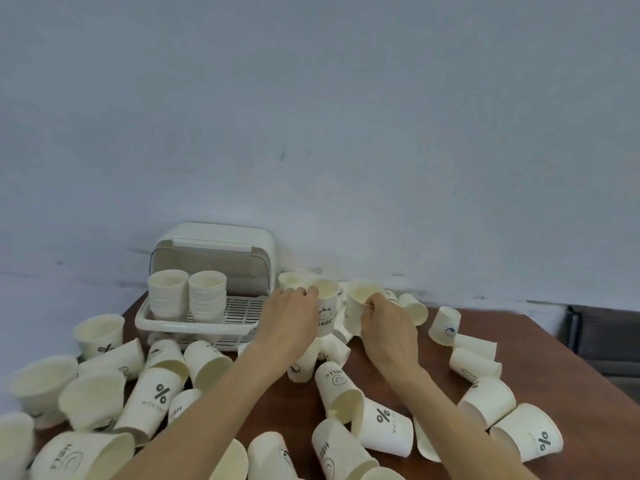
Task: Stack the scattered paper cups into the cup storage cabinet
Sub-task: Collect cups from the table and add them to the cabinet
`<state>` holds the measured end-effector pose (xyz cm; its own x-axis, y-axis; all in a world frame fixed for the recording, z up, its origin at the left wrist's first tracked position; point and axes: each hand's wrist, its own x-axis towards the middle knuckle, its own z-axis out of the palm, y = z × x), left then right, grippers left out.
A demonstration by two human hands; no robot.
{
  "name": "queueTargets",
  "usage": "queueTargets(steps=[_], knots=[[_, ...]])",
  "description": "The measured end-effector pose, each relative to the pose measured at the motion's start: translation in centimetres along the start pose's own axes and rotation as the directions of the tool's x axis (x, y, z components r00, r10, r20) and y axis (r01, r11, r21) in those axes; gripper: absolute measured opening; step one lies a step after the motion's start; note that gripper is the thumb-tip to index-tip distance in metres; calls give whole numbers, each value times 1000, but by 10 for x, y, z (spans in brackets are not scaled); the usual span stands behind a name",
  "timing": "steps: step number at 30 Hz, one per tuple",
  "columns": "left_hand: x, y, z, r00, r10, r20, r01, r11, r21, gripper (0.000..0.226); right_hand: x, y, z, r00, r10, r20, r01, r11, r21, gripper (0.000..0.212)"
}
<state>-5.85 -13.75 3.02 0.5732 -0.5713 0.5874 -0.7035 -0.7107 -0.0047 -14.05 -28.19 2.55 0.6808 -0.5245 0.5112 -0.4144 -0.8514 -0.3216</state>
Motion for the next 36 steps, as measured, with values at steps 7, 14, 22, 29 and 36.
queueTargets(steps=[7,14,22,29,36], knots=[[-19,-60,-17,993,-118,-8,118,993,-5,13,1,-66,18,993,-117,-7,118,992,43,19],[-35,-129,-31,955,-263,-136,267,964,11,16,7,-139,47,972,-234,-7,233,965,123,22],[-28,-199,-27,909,-349,-225,376,923,85,10,30,-212,72,945,-328,9,324,937,134,23],[-20,-231,-6,893,-415,-175,439,890,127,15,45,-231,97,944,-328,39,324,943,80,21],[-20,-244,18,913,-407,-10,399,889,224,28,50,-226,128,905,-390,168,394,919,7,18]])
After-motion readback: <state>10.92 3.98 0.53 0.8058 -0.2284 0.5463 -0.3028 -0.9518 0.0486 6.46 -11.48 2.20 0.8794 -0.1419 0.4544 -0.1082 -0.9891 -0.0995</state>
